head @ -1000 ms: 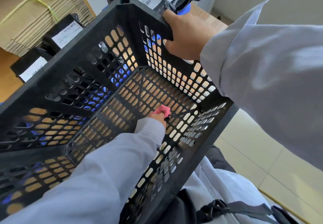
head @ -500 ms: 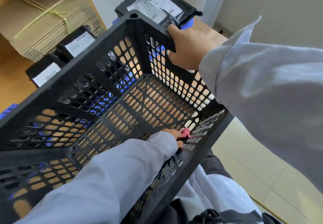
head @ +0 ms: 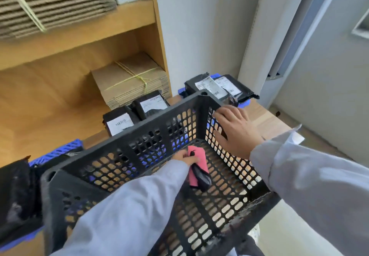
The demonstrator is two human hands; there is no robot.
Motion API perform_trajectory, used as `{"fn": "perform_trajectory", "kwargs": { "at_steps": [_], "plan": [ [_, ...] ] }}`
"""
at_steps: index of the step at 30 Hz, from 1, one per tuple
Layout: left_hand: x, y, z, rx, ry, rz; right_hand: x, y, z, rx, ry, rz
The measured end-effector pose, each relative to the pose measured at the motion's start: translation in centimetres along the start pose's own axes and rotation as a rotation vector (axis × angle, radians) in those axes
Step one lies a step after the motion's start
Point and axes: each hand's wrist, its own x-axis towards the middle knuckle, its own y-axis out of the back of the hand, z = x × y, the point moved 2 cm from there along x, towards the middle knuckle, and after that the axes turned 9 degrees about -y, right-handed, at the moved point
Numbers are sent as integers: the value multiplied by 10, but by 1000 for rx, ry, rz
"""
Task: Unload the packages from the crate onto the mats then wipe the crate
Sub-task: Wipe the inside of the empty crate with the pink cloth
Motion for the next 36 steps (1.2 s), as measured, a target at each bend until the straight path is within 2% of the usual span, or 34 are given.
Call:
{"fn": "perform_trajectory", "kwargs": {
  "at_steps": [1,4,6,9,13,15,18,20,23,26,30,33,36],
  "plan": [
    [-1,9,8,-58,-9,64,-3,0,-12,122,-60,-93],
    [-17,32,27,-247,1,171,-15,-3,-53,627,-262,-558],
    [-28,45,33,-294,9,185,-16,-10,-77,878,-292,-735],
    [-39,60,35,-356,42,231,-13,-24,-96,869,-314,-726],
    [-46,72,19,-402,157,300,2,-52,-110,585,-194,-762],
    [-44,77,7,-337,215,346,10,-69,-118,466,-116,-785],
    [-57,87,2,-135,256,377,20,-86,-132,442,-34,-850],
    [-68,96,-2,-26,220,372,27,-94,-134,400,-18,-866],
    [-95,109,-8,96,181,479,39,-118,-129,292,-3,-897],
    [-127,107,-7,107,227,606,49,-151,-123,207,83,-894],
    [-179,74,-9,65,271,706,46,-185,-124,52,398,-748],
    [-213,40,-14,161,347,794,41,-203,-128,62,658,-598],
    [-232,8,-20,250,455,861,40,-222,-130,81,721,-532]
  ]
}}
